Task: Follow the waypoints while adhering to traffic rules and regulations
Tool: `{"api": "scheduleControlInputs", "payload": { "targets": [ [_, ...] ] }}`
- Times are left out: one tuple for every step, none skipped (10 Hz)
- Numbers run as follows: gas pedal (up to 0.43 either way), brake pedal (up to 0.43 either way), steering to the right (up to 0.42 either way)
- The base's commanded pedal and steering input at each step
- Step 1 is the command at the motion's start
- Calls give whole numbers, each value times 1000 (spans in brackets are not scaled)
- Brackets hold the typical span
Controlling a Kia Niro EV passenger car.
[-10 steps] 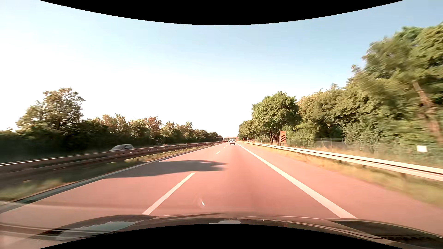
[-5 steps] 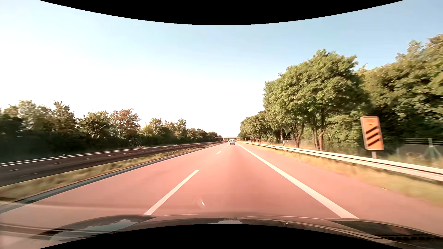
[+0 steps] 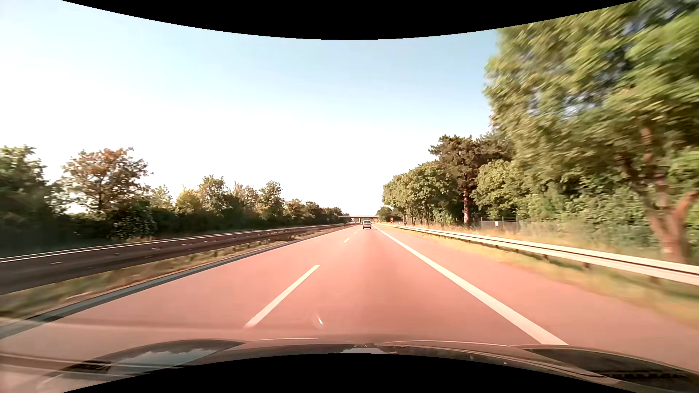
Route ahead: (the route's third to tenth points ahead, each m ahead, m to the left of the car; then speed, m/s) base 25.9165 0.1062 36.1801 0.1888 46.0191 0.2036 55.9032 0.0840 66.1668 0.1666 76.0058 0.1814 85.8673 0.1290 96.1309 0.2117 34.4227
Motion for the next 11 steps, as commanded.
{"api": "scheduleControlInputs", "payload": {
  "targets": [
    [339,6,0],
    [339,6,0],
    [339,6,0],
    [339,6,-1],
    [339,6,-2],
    [339,6,-2],
    [339,6,-2],
    [339,6,-2],
    [339,6,-2],
    [339,6,-2],
    [339,6,-2]
  ]
}}
